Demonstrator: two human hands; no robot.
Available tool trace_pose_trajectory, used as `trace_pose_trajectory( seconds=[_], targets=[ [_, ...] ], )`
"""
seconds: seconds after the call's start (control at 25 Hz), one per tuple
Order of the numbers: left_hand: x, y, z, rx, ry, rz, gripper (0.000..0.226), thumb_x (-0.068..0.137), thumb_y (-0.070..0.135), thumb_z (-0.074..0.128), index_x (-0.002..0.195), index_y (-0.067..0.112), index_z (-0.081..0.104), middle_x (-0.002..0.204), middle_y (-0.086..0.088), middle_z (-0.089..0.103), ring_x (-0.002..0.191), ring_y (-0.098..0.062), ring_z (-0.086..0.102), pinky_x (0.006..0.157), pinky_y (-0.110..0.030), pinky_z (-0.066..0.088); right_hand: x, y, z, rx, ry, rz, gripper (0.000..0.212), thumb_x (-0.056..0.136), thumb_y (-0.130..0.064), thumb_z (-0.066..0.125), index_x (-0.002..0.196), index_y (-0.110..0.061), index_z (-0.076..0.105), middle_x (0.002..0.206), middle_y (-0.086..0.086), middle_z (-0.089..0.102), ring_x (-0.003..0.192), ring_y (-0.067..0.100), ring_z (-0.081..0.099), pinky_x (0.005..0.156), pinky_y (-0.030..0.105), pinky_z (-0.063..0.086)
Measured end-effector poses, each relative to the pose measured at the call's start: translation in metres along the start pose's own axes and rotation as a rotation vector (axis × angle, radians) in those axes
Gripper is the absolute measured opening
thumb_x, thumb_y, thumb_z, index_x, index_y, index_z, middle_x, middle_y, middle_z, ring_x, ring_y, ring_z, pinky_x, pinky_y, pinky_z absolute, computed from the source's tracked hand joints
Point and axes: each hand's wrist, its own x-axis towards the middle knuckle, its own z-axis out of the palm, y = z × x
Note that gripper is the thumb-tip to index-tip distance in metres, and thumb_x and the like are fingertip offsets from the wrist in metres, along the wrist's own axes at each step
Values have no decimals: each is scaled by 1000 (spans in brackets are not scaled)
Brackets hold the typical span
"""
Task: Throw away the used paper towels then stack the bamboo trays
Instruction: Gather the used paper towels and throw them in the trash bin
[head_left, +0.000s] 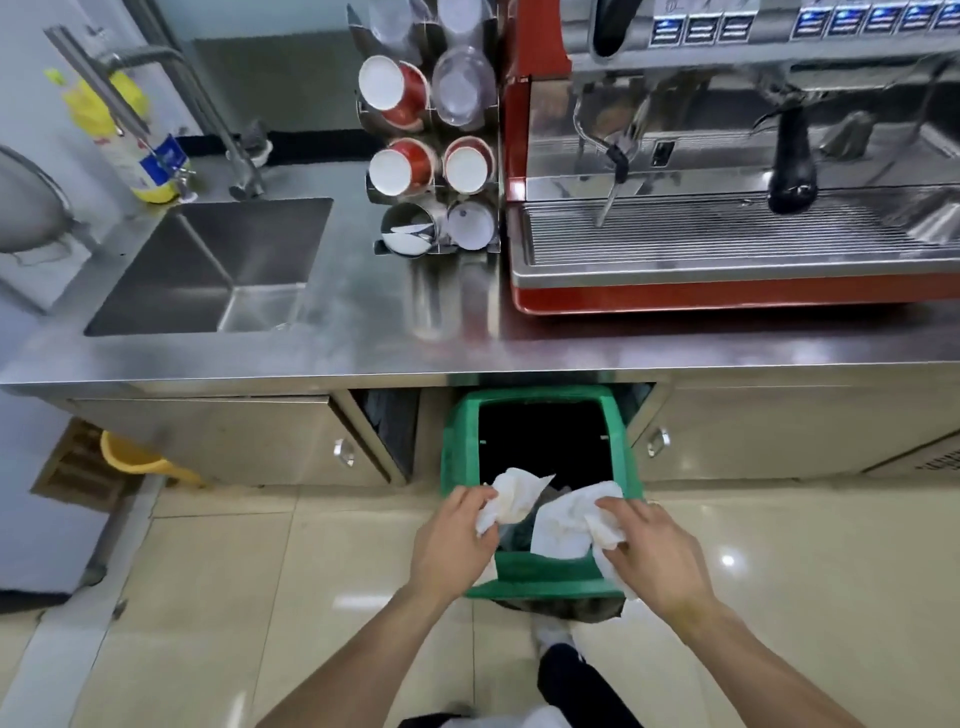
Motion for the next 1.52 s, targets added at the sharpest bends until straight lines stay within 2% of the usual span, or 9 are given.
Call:
trace_pose_trajectory(
  seconds=[0.2, 0.44, 0.6, 0.76, 0.92, 1.08, 1.24, 1.52],
  targets=[
    [41, 19, 32, -24, -6, -182, 39, 89, 34, 57, 127, 32, 51, 125, 9, 52, 104, -16, 59, 76, -35, 51, 52, 27, 7, -31, -78, -31, 41, 85, -33, 57, 125, -34, 46, 115, -8, 57, 103, 16, 56, 67, 27, 46],
    [75, 23, 56, 0, -11, -369, 43, 88, 34, 57, 129, 33, 46, 125, 6, 48, 96, -20, 60, 73, -36, 51, 101, 37, 27, -42, -198, -53, 38, 85, -34, 58, 120, -28, 45, 117, -3, 55, 102, 22, 56, 68, 33, 51],
    [91, 22, 68, -2, -2, -405, 44, 88, 31, 56, 131, 32, 46, 128, 5, 47, 102, -21, 58, 69, -31, 45, 121, 35, 42, -48, -221, -45, 39, 84, -33, 60, 119, -26, 46, 113, 0, 54, 100, 24, 56, 68, 32, 46],
    [109, 18, 77, -4, 20, -400, 42, 90, 32, 55, 131, 28, 47, 128, 1, 48, 106, -22, 55, 71, -34, 48, 138, 28, 53, -13, -208, 7, 40, 84, -31, 59, 121, -22, 46, 115, 4, 54, 99, 27, 57, 65, 33, 46],
    [122, 14, 87, -113, 42, -431, 48, 89, 38, 60, 133, 25, 47, 132, -1, 45, 108, -21, 55, 83, -31, 48, 149, 17, 67, 61, -218, 36, 47, 84, -29, 60, 127, -23, 42, 123, 7, 50, 100, 30, 56, 66, 36, 49],
    [127, 5, 90, -167, 5, -459, 56, 87, 43, 63, 135, 22, 46, 137, -3, 45, 118, -24, 52, 92, -33, 45, 155, 14, 79, 122, -346, 128, 63, 87, -40, 58, 140, -27, 29, 148, 4, 32, 125, 30, 44, 87, 39, 48],
    [125, -1, 82, -142, -29, -464, 50, 89, 42, 60, 134, 24, 47, 136, -1, 46, 114, -24, 55, 87, -34, 47, 153, 15, 74, 1, -382, 65, 58, 85, -45, 56, 136, -27, 36, 146, 3, 38, 128, 28, 41, 95, 44, 44],
    [118, -1, 40, -53, -146, -423, 49, 86, 47, 60, 130, 27, 52, 132, -4, 52, 115, -27, 55, 94, -36, 47, 155, 0, 36, -117, -429, -109, 46, 87, -46, 50, 129, -28, 47, 139, 1, 48, 134, 24, 34, 104, 43, 34]
  ],
)
